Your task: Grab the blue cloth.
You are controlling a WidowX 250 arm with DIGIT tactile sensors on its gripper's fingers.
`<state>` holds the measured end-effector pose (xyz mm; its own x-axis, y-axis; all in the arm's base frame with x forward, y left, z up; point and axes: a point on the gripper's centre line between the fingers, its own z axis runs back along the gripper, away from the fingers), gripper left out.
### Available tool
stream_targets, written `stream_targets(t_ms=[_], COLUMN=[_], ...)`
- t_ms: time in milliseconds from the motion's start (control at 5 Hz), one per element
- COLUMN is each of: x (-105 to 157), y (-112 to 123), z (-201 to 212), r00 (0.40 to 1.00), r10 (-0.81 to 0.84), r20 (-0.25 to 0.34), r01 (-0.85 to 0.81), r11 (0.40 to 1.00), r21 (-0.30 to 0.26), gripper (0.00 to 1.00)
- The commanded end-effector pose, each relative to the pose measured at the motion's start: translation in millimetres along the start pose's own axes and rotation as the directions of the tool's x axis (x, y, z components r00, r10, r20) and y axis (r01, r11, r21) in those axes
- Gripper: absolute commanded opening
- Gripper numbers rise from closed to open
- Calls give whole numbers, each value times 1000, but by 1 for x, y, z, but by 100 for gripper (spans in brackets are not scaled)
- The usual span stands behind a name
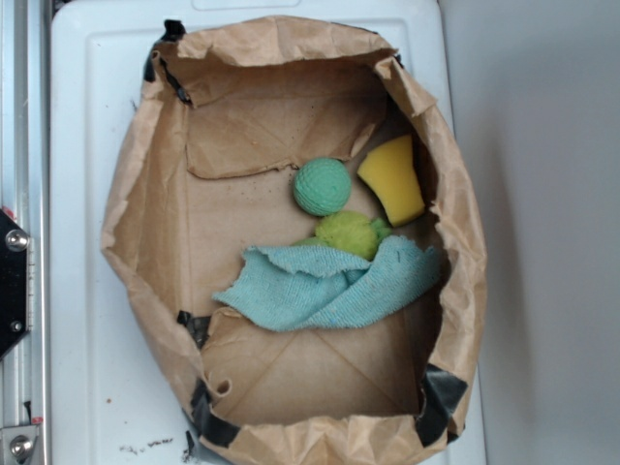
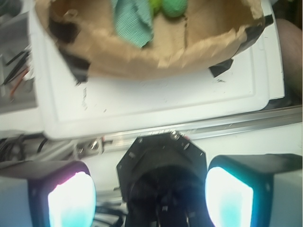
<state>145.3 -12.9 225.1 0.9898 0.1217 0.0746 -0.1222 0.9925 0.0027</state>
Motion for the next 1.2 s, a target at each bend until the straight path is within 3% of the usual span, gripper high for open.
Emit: stream_targets(t_ms=[0,400,1000], x=[62,109,145], y=[-12,-1,-20], z=[-14,-44,-103], r00=[996,994,985], r10=[92,-40,-94], r20=[16,105,144], r01=[-93,39,97], r11=[994,999,995], r21=[54,16,-10], gripper=[100,100,100])
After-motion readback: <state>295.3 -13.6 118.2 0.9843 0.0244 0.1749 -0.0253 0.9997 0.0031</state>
